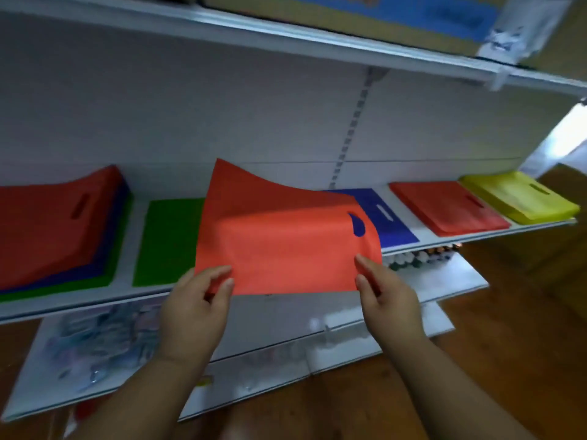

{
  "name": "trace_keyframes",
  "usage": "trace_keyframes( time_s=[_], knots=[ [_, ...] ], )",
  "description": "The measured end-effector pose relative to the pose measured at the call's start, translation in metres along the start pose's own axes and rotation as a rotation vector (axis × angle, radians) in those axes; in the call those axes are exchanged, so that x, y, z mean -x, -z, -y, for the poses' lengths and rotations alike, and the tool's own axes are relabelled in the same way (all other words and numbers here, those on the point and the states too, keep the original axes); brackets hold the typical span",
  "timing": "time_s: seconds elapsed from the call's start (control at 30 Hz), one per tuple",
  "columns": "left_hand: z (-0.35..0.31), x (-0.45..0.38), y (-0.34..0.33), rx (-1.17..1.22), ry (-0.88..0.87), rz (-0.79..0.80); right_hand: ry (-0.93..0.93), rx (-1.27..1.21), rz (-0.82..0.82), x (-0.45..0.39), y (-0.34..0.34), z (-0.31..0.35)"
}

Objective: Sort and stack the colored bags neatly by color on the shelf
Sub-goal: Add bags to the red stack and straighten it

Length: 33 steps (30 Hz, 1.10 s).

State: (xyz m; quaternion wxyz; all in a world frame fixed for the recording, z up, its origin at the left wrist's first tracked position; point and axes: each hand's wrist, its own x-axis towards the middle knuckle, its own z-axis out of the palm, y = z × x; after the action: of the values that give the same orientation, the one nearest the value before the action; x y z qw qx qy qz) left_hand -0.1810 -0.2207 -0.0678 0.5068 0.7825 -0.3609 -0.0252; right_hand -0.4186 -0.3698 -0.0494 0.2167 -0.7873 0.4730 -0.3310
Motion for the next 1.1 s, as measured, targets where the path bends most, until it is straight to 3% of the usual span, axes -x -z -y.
trace_keyframes(
  time_s=[0.37, 0.57, 0.73, 0.97, 1.1],
  knots=[
    [-0.156, 0.048, -0.214, 0.084, -0.102, 0.111, -0.099, 0.081, -0.111, -0.058, 0.176, -0.192],
    [-0.189, 0.03, -0.273, 0.078, -0.084, 0.129, -0.146, 0.082, -0.079, -0.113, 0.195, -0.25],
    [-0.199, -0.017, -0.333, -0.065, -0.09, 0.224, -0.202, 0.119, -0.043, -0.166, 0.199, -0.288],
    [-0.254, -0.051, -0.404, -0.071, -0.162, 0.196, -0.165, 0.164, -0.14, -0.244, 0.241, -0.335],
    [-0.266, -0.053, -0.449, -0.198, -0.109, 0.215, -0.213, 0.178, -0.059, -0.278, 0.246, -0.38]
  ],
)
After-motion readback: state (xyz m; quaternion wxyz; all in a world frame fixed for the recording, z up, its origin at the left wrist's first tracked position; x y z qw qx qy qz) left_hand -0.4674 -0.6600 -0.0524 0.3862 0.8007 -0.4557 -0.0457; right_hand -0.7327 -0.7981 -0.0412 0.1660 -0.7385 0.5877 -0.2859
